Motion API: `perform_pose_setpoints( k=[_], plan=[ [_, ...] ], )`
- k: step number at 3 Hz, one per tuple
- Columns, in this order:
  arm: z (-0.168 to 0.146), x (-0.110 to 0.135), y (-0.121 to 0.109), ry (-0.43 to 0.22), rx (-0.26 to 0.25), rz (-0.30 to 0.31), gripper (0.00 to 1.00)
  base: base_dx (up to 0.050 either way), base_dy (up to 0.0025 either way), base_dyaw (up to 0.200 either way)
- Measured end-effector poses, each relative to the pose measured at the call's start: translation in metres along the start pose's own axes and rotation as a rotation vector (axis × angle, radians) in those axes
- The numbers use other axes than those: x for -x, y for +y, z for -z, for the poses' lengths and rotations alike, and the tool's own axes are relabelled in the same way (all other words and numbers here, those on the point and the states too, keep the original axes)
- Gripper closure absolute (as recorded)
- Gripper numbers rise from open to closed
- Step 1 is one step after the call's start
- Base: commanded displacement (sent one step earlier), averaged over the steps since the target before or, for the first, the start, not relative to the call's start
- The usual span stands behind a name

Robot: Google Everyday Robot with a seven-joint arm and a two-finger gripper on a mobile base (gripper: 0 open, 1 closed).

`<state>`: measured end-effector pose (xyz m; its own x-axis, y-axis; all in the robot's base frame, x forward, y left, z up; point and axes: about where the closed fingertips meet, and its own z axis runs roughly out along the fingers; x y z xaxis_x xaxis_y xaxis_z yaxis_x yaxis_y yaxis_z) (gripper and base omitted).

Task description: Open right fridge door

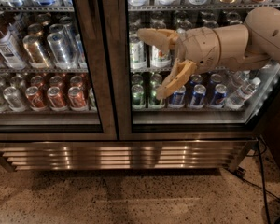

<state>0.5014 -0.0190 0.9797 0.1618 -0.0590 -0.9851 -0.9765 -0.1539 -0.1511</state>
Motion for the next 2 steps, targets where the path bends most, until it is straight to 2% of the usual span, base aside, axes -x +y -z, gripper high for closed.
perform_pose_setpoints(
  k=[1, 2],
  plan=[
    [0.0, 0.004, -0.007, 0.01, -0.002, 0.001, 0.0, 0.0, 0.0, 0.0],
    [0.008, 0.032, -0.064, 0.077, -0.05, -0.005, 0.0, 0.0, 0.0, 0.0]
  ],
)
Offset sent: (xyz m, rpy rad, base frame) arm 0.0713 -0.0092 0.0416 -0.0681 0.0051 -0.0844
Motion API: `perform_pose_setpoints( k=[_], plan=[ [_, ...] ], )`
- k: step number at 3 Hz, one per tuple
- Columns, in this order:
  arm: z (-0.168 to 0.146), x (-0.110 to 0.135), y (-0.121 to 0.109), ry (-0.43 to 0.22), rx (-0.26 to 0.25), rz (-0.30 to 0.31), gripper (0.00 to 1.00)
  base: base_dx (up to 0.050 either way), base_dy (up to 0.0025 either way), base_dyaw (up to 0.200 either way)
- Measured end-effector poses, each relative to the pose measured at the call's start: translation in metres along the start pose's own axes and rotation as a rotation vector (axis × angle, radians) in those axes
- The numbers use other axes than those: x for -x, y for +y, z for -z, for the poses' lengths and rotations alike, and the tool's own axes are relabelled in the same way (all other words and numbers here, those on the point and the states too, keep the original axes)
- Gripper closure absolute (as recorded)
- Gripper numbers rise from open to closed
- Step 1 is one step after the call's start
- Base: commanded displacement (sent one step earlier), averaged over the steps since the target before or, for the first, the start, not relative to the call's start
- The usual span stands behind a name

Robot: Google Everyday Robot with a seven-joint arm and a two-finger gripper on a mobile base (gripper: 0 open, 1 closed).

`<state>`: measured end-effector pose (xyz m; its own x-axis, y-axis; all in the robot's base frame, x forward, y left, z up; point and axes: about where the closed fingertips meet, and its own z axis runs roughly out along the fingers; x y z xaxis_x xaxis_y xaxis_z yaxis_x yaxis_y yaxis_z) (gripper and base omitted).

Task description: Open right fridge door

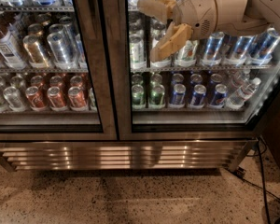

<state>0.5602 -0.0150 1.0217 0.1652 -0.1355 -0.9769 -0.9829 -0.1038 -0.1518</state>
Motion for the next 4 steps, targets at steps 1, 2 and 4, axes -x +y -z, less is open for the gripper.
perform_pose_setpoints(
  k=[1, 2, 4],
  plan=[
    [0.0, 0.0, 0.0, -0.001, 0.0, 0.0, 0.0, 0.0, 0.0, 0.0],
    [-0.008, 0.0, 0.001, -0.04, -0.014, 0.004, 0.0, 0.0, 0.0, 0.0],
    [-0.014, -0.005, -0.003, -0.03, -0.08, -0.016, 0.0, 0.0, 0.0, 0.0]
  ],
)
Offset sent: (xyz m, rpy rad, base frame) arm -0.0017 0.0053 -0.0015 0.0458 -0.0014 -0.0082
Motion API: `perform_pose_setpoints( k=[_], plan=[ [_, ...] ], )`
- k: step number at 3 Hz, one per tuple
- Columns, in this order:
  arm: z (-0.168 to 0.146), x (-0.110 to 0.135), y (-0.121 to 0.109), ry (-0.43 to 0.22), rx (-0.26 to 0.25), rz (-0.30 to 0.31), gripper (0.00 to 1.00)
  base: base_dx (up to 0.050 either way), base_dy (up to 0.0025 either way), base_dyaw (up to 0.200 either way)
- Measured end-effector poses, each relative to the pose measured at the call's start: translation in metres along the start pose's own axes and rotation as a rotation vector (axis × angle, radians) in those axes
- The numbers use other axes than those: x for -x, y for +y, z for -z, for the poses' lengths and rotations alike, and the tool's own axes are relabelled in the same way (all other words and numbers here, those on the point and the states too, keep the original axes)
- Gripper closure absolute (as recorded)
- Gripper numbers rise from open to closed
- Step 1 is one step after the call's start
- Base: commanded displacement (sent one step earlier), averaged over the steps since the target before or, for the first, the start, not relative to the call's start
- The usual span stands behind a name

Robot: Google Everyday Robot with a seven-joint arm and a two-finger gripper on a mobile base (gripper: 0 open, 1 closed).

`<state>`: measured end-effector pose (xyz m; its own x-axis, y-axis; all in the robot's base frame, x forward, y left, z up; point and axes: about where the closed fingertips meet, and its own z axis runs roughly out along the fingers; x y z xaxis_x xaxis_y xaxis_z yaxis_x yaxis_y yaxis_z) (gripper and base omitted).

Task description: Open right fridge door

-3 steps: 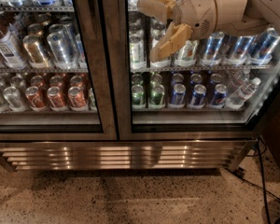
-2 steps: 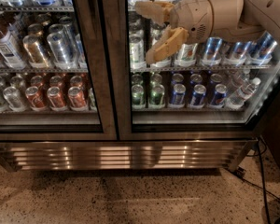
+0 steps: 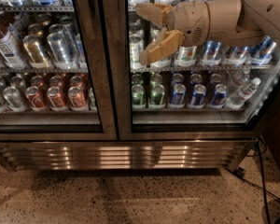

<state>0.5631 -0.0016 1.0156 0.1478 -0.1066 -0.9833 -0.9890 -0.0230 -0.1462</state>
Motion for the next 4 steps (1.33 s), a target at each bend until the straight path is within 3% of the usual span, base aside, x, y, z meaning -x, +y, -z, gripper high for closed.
perform_pose_setpoints(
  k=[1, 2, 4],
  plan=[
    [0.0, 0.0, 0.0, 0.0, 0.001, -0.002, 0.0, 0.0, 0.0, 0.0],
    [0.005, 0.013, -0.035, 0.016, -0.036, -0.012, 0.0, 0.0, 0.0, 0.0],
    [-0.006, -0.001, -0.036, 0.027, -0.018, -0.038, 0.0, 0.0, 0.0, 0.0]
  ],
)
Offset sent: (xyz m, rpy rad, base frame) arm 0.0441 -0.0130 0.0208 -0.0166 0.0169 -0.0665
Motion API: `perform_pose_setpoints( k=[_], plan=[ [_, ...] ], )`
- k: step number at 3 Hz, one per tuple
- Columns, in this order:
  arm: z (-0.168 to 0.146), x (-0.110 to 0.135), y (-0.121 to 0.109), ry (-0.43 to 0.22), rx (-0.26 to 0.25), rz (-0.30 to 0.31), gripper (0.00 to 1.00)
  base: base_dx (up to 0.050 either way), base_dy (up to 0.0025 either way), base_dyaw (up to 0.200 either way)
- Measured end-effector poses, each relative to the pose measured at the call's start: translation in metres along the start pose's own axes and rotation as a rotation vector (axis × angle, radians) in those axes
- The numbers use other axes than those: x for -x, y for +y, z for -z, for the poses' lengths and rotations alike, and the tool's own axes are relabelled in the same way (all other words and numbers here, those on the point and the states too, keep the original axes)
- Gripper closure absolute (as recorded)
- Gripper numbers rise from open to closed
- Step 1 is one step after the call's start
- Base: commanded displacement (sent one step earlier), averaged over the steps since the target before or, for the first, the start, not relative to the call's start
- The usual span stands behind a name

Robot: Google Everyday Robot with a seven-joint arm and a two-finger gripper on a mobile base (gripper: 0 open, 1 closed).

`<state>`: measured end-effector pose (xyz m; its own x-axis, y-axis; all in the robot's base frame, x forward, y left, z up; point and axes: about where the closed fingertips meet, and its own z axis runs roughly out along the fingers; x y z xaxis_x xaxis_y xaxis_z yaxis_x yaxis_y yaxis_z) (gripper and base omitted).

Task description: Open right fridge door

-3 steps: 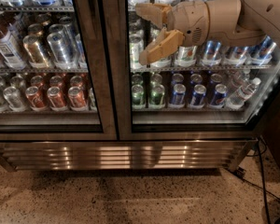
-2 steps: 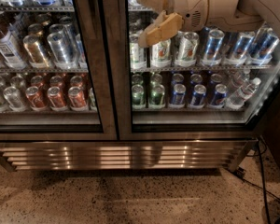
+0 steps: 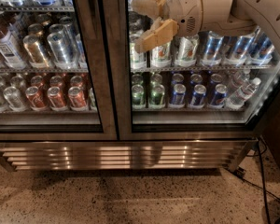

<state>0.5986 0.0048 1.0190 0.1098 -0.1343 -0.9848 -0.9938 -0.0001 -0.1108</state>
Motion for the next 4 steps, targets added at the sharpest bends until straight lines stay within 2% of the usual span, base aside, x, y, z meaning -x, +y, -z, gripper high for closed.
perform_pose_setpoints(
  k=[1, 2, 4],
  plan=[
    [-0.0029, 0.0008, 0.0007, -0.032, 0.028, -0.007, 0.0, 0.0, 0.0, 0.0],
    [-0.0029, 0.0008, 0.0007, -0.032, 0.028, -0.007, 0.0, 0.0, 0.0, 0.194],
    [0.0069, 0.0004, 0.0085, -0.032, 0.028, -0.007, 0.0, 0.0, 0.0, 0.0]
  ],
)
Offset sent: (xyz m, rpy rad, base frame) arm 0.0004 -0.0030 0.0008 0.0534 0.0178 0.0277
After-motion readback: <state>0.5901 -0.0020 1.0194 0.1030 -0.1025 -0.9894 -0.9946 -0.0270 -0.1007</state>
